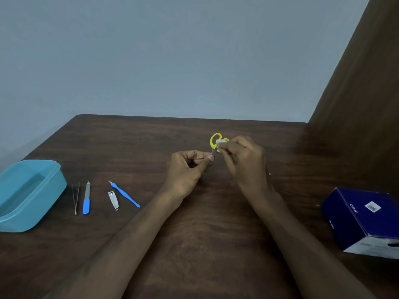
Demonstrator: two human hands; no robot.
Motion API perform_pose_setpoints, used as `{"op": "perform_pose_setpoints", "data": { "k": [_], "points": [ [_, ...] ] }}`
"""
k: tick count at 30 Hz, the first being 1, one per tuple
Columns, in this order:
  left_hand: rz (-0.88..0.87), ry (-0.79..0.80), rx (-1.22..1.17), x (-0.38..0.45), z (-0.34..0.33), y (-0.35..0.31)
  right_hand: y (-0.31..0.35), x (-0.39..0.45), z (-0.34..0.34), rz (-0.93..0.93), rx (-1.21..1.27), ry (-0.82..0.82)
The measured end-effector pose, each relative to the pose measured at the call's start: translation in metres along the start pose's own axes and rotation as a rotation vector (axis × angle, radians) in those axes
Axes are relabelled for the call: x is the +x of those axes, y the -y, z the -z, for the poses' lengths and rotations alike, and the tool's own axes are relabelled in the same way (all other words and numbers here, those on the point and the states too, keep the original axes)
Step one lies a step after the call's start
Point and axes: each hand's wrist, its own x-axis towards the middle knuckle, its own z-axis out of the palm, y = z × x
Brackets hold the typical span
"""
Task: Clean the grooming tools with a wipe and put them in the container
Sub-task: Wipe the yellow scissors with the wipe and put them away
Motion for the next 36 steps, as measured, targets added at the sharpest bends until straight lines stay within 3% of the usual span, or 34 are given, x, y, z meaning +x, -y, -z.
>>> {"op": "perform_pose_setpoints", "data": {
  "k": [3, 8, 13, 18, 23, 28, 33, 36],
  "points": [
    [-0.017, 0.017, 0.105, 0.001, 0.0, 0.003, -0.005, -0.002, 0.002, -0.088, 0.004, 0.0],
    [-0.059, 0.033, 0.11, -0.002, 0.001, 0.001, 0.013, -0.004, -0.008, 0.037, 0.029, 0.098],
    [-0.073, 0.045, 0.188, -0.003, -0.001, 0.0, -0.003, -0.001, -0.001, -0.118, 0.006, 0.012],
    [-0.07, 0.037, 0.154, -0.003, 0.0, -0.002, 0.009, -0.005, -0.005, 0.044, 0.034, 0.071],
    [-0.081, 0.049, 0.227, -0.005, -0.003, -0.004, -0.006, 0.001, 0.001, -0.121, -0.007, -0.053],
    [-0.097, 0.064, 0.249, -0.005, 0.0, -0.006, 0.011, -0.003, -0.002, 0.009, -0.003, 0.014],
    [-0.104, 0.069, 0.281, -0.006, -0.002, -0.006, -0.001, 0.0, 0.003, -0.126, -0.037, -0.04],
    [-0.091, 0.071, 0.261, -0.007, 0.0, -0.008, 0.011, -0.004, 0.0, -0.005, 0.011, 0.038]
  ]
}}
